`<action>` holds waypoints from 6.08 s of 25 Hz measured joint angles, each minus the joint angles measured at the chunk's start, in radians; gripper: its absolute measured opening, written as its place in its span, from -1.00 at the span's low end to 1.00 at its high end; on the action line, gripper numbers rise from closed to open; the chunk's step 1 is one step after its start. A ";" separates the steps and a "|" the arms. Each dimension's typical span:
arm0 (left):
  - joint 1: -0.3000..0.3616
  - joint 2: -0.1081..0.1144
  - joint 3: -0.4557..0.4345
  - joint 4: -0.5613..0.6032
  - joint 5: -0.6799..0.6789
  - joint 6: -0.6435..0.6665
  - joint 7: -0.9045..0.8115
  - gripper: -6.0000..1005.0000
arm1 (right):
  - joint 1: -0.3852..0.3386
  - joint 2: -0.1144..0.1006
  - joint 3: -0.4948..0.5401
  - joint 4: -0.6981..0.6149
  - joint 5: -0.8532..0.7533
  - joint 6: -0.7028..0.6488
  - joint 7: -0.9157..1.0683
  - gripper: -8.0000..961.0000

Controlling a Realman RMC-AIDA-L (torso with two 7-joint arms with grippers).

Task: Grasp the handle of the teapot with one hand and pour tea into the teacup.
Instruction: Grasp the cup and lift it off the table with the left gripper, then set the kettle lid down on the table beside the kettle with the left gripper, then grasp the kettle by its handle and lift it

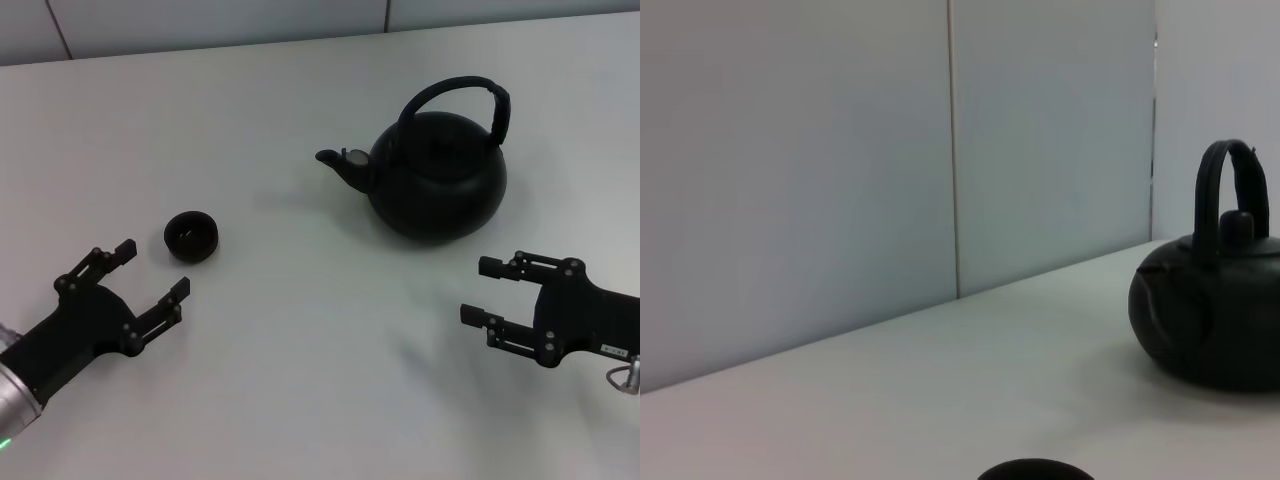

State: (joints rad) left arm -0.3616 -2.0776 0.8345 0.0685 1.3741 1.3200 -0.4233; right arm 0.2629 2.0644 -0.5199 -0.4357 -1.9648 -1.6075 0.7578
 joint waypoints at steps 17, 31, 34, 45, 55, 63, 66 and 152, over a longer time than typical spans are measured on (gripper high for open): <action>-0.155 -0.002 -0.045 -0.084 -0.011 -0.177 0.003 0.61 | 0.002 0.000 0.000 0.000 0.000 -0.010 0.000 0.27; -0.192 -0.002 -0.047 -0.106 -0.003 -0.218 0.003 0.62 | 0.002 0.000 0.000 0.000 0.002 -0.011 0.001 0.27; -0.193 -0.002 -0.047 -0.106 -0.004 -0.218 0.003 0.62 | 0.002 0.002 0.000 0.000 0.003 -0.011 0.001 0.27; -0.197 -0.002 -0.039 -0.108 -0.002 -0.198 0.018 0.60 | -0.004 0.003 0.006 0.000 0.003 -0.021 0.002 0.27; -0.221 -0.002 -0.031 -0.128 0.084 -0.094 0.036 0.37 | -0.009 0.003 0.023 0.000 0.003 -0.026 0.002 0.27; -0.321 -0.002 -0.041 -0.230 0.103 -0.111 0.056 0.37 | -0.011 0.006 0.023 0.000 0.003 -0.026 -0.002 0.27; -0.355 -0.002 -0.065 -0.273 0.106 -0.152 0.096 0.37 | -0.011 0.007 0.023 0.000 0.003 -0.026 -0.004 0.27; 0.076 0.023 -0.348 0.257 0.634 0.309 -0.207 0.66 | -0.049 0.027 0.460 0.820 0.438 0.069 -0.850 0.27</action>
State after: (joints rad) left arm -0.2860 -2.0549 0.4861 0.3259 2.0081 1.6293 -0.6305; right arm 0.2143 2.0910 -0.0599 0.3842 -1.5264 -1.5384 -0.0920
